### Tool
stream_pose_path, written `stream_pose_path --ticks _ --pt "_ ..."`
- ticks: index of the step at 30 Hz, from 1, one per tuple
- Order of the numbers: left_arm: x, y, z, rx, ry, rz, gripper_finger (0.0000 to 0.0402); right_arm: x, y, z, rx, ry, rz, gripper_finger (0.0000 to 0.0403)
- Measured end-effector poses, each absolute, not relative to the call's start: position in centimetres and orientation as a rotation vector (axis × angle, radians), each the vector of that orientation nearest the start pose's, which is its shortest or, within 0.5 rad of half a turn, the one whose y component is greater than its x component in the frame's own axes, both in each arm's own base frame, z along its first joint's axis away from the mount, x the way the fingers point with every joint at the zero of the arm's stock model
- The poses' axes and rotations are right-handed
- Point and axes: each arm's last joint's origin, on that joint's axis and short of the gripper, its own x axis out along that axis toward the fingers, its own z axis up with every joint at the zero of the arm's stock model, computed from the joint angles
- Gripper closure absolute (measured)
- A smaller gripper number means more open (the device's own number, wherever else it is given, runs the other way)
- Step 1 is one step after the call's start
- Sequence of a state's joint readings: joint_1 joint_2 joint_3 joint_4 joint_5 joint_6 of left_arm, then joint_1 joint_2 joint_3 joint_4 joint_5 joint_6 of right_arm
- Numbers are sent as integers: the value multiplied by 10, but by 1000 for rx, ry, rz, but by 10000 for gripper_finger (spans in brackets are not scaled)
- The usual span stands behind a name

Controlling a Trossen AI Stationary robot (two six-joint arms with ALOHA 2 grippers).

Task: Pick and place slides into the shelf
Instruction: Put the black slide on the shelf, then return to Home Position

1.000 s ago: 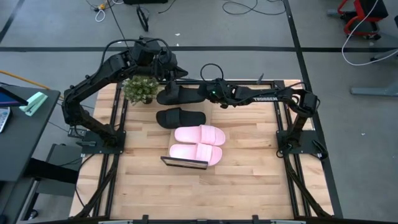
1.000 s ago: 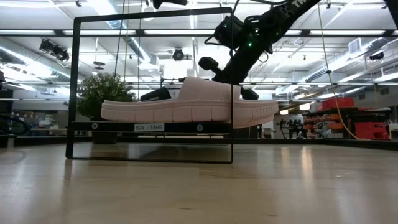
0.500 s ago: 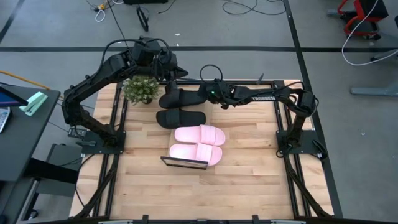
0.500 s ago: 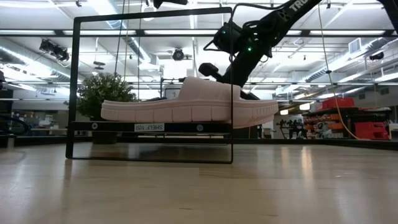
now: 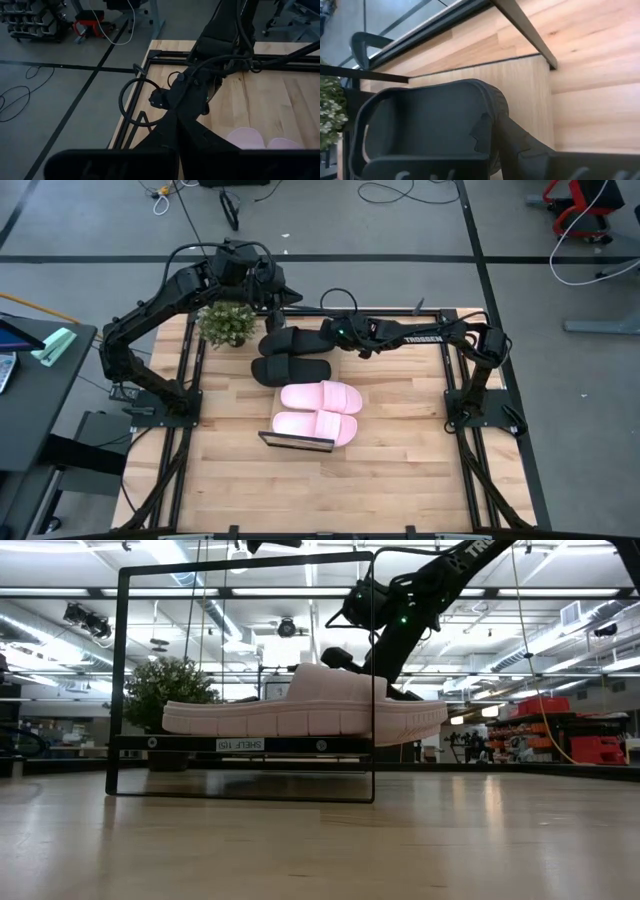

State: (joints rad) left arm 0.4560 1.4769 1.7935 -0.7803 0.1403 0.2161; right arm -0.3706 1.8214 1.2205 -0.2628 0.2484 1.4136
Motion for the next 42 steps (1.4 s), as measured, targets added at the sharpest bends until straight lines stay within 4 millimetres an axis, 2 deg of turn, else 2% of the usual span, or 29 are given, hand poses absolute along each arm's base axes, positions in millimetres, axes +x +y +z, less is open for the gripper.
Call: stream_pose_path --ticks 11,18,24,33,36,42 --pt "267 127 456 74 476 260 381 353 -144 195 1317 392 -1088 377" --pt "267 127 456 73 477 260 393 353 -144 194 1315 425 -1054 326" --pt "268 127 456 70 477 260 382 351 -147 194 1305 450 -1030 285" --pt "268 127 456 70 477 260 381 351 -147 194 1284 467 -1017 266" --pt "270 128 454 68 483 260 386 349 -147 200 1270 464 -999 265" --pt "274 129 448 60 523 246 385 339 -149 225 1220 443 -933 265"
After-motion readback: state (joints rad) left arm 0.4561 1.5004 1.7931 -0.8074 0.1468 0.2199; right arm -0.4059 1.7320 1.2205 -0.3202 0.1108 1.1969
